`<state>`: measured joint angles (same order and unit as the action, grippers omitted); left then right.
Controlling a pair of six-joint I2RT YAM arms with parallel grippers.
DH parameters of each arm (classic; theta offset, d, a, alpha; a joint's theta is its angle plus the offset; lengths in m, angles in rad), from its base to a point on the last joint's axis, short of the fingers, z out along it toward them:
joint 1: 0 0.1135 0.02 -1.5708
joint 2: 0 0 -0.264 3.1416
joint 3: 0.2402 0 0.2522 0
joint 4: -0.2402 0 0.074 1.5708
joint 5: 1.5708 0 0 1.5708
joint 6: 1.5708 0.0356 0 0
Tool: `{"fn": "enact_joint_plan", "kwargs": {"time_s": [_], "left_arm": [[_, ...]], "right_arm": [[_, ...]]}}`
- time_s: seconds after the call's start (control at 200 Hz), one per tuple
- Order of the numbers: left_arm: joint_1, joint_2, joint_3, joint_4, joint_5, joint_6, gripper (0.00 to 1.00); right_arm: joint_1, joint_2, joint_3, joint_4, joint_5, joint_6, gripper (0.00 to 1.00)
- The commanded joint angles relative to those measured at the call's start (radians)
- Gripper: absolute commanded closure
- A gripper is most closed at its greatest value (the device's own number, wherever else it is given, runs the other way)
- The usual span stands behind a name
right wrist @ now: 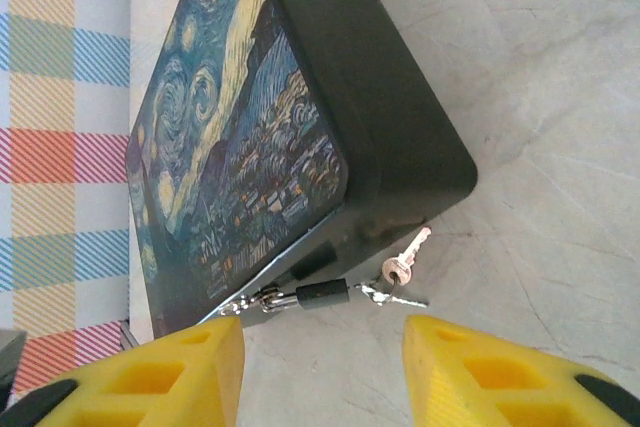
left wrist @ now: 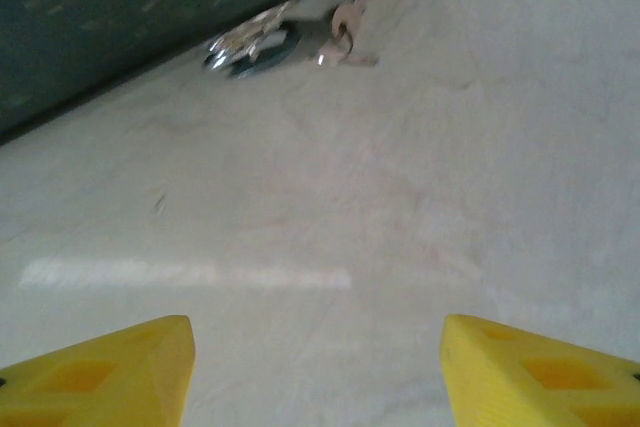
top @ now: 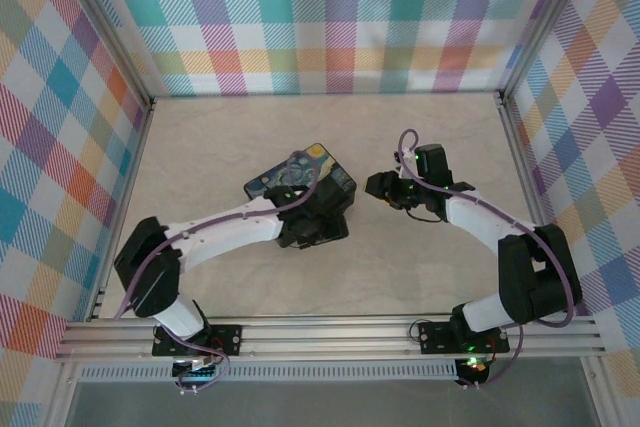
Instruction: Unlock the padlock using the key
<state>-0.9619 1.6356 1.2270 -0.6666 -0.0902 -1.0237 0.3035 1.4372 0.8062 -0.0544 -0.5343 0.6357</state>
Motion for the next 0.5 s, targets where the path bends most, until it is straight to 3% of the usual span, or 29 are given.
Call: {"fn": "enact_joint_plan", "kwargs": {"time_s": [0.0,0.3,0.495], "left_arm": [[-0.028,0.081,-0.016,0.142,-0.158,-0.080,0.34],[-0.041,0.192,-0.028,0.195,-0.350,-0.181,0.32],[-0.041,0.249,-0.032,0.301,-0.393,-0.165,0.33]], "right_arm": [[-0.014,-0.049,-0.013,-0.043,-0.015,-0.038,0.55],[-0.042,-0.095,-0.050,-0.054,-0.031,-0.049,0.54],[-0.059,-0.071,-0.058,-0.026,-0.066,-0.053,0.55]]}}
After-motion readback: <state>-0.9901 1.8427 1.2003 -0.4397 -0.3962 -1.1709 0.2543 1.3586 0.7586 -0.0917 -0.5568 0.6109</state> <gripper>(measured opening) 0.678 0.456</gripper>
